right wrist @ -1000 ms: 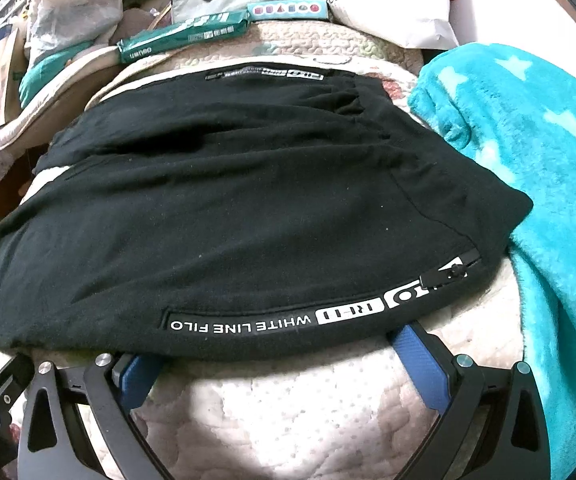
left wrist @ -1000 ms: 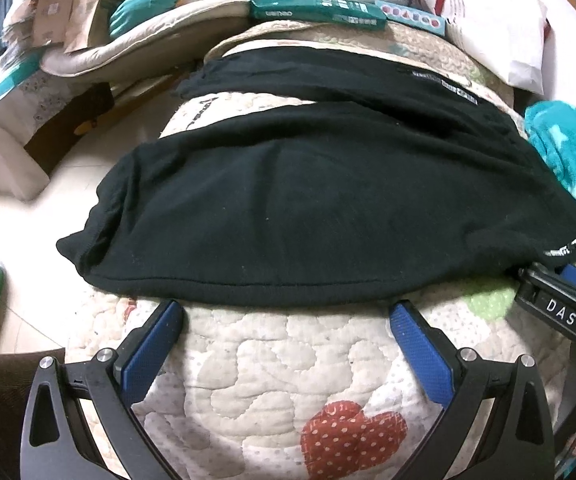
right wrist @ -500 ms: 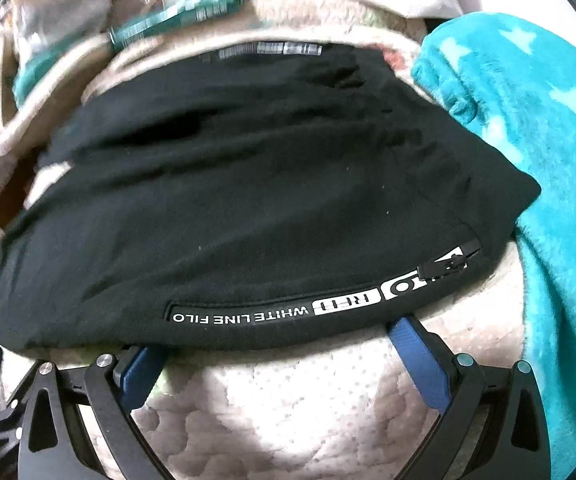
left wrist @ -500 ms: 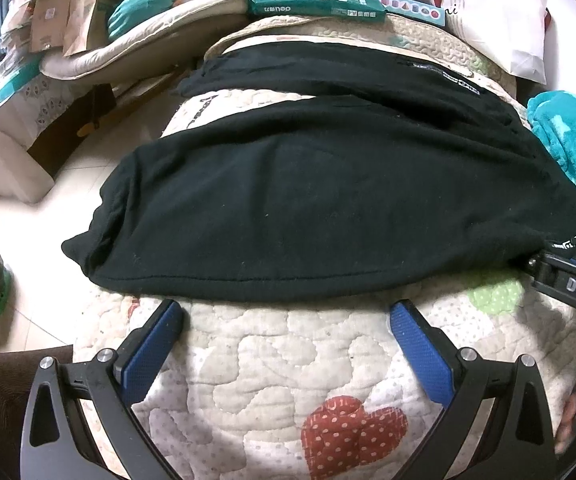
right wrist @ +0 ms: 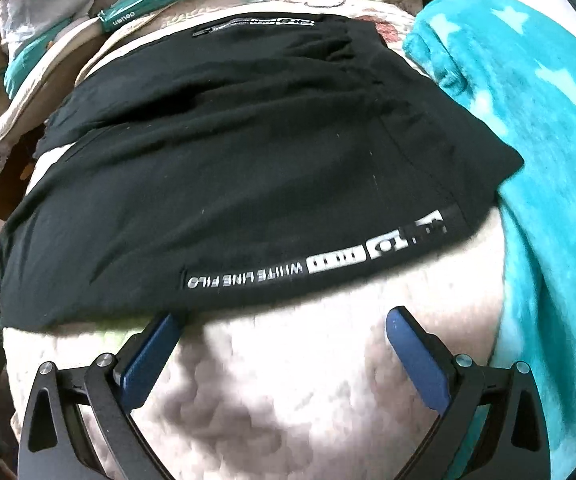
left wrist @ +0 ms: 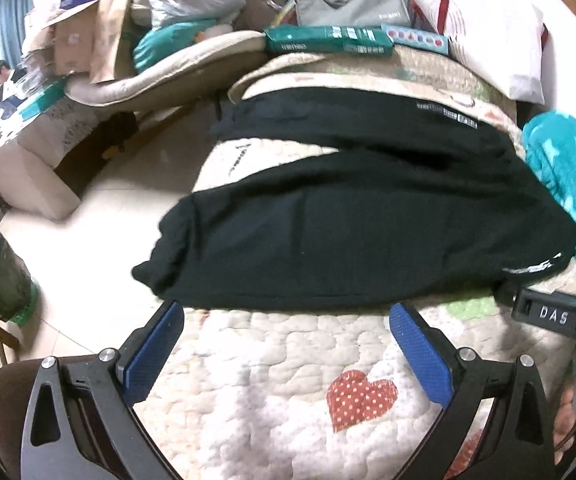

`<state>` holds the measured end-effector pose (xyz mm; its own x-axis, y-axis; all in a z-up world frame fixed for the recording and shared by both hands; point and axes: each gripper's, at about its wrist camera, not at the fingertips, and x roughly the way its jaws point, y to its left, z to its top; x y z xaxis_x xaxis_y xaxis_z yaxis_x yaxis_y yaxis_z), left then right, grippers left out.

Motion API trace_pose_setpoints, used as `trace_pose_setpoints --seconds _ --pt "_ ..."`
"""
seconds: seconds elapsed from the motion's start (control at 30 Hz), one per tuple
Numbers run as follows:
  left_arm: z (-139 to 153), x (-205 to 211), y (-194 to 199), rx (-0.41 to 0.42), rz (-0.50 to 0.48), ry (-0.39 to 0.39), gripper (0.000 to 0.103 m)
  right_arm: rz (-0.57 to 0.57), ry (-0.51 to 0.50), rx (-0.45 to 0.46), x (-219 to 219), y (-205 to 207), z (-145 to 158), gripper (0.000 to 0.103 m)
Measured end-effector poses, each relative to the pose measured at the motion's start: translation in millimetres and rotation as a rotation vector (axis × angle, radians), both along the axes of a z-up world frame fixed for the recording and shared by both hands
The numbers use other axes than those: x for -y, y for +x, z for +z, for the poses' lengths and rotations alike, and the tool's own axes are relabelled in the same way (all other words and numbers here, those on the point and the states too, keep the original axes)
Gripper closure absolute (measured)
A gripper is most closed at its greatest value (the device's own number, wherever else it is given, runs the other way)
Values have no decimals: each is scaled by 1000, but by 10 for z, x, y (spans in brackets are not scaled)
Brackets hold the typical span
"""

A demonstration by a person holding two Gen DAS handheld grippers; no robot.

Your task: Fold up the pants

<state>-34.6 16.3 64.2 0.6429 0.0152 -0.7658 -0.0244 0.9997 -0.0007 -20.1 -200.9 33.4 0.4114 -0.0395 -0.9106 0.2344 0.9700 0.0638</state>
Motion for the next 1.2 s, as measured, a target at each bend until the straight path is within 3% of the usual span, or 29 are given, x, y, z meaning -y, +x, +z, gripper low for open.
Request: trace_pose_setpoints --seconds 0.47,0.8,0.97,1.2 --pt "396 40 -409 87 1 17 0 7 29 110 -12 -285 343 0" --pt "746 -8 -759 186 72 32 0 67 -106 369 -107 -663 952 0" --pt "977 49 -993 251 113 78 0 63 -109 419 -8 -823 1019 0" --pt "1134 293 -1149 308 77 158 0 -17 -37 446 224 -931 1073 0"
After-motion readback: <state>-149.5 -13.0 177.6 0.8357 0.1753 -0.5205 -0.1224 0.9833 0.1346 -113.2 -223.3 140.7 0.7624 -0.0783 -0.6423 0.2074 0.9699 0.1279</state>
